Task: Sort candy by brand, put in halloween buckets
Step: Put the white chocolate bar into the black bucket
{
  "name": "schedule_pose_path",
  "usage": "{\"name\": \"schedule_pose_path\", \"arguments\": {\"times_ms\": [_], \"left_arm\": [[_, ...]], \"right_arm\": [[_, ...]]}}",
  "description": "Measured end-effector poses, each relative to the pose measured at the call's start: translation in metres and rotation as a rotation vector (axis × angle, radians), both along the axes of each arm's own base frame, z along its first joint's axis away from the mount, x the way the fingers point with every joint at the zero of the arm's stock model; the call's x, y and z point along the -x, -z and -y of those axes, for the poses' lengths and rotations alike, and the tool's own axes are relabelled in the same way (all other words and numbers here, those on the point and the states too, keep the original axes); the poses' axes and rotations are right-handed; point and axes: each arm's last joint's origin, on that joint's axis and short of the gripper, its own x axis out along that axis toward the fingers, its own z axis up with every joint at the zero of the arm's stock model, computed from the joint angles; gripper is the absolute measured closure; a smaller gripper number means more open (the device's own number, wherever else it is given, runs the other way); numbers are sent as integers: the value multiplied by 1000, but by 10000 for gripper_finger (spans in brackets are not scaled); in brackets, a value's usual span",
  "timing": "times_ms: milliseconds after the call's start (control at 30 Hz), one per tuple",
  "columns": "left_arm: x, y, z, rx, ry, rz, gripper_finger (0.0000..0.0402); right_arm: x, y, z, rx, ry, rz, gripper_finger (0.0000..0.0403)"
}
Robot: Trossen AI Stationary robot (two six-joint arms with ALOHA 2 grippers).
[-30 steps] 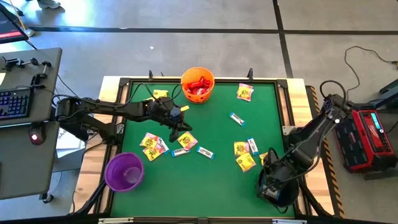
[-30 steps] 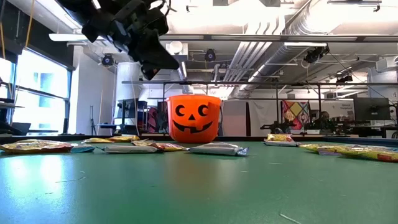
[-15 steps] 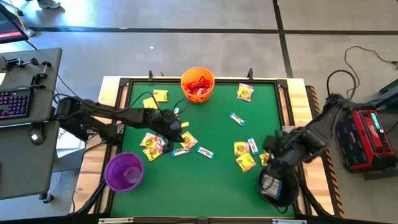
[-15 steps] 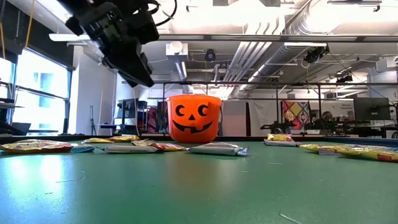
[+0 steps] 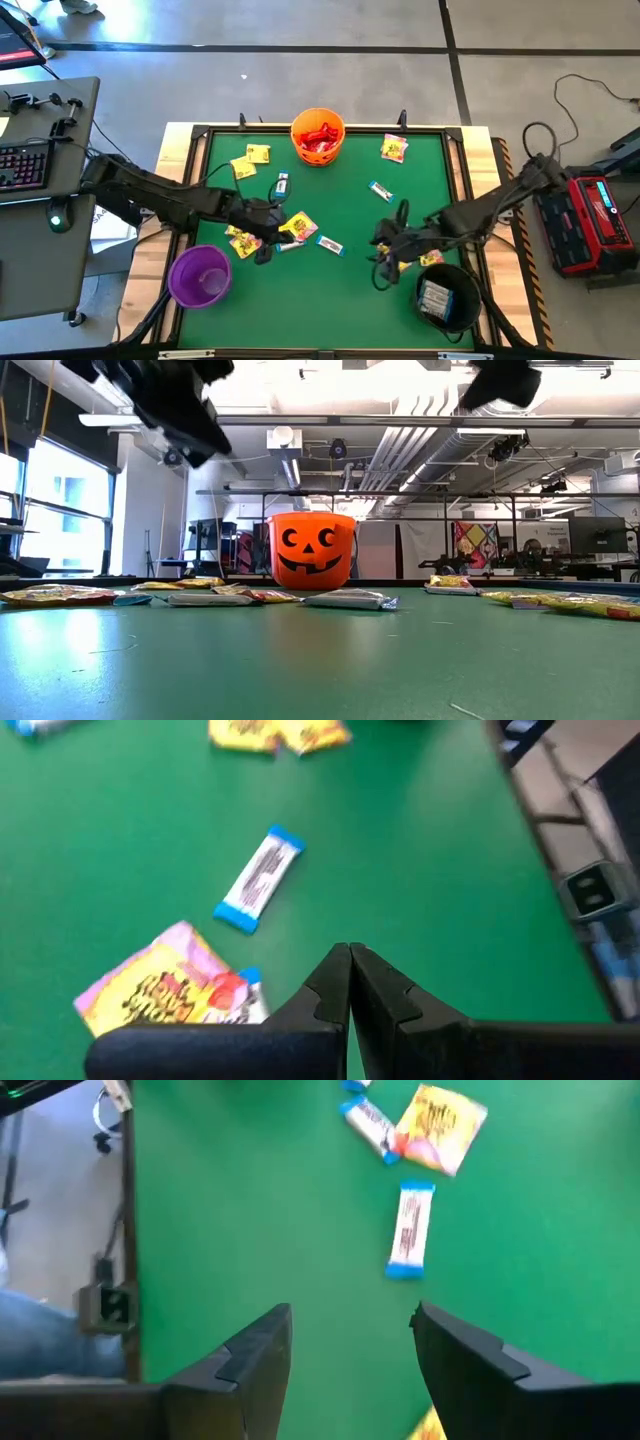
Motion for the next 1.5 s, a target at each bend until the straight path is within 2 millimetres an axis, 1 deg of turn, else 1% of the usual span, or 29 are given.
{"name": "schedule_pose_path", "arguments": {"times_ms": [167, 300, 433, 533, 667, 833, 900, 1067, 1133, 1233, 1400, 1500], "left_arm": [[9, -16, 4, -27, 37, 82, 402], [12, -23, 6, -48, 74, 129, 401], [11, -27, 7, -41, 94, 179, 401], [9, -32, 7, -42, 100, 232, 402], [6, -37, 7, -23, 84, 285, 401], [5, -37, 8, -15, 76, 296, 401], [5, -33, 8, 0, 69, 318, 402], [10, -12, 7, 124, 36, 415, 401], [12, -5, 6, 146, 16, 411, 401], [16, 3, 5, 135, -6, 395, 401], [20, 3, 3, 121, -18, 359, 401], [26, 0, 2, 111, -31, 350, 401]], "right_arm": [[-31, 28, -1, 38, 23, 20, 206], [-54, 50, 7, 58, 78, 10, 206], [-70, 66, 14, 61, 120, 10, 206], [-79, 73, 19, 53, 142, 23, 206], [-84, 76, 27, 4, 164, 22, 206], [-86, 75, 30, 8, 168, 31, 205], [-86, 76, 30, -3, 145, 22, 205], [-84, 77, 30, 0, 131, -5, 205], [-84, 77, 30, -1, 131, -4, 205], [-84, 77, 31, -8, 136, -5, 205], [-87, 77, 39, -46, 176, -6, 206], [-91, 74, 45, -29, 172, 40, 215]]}}
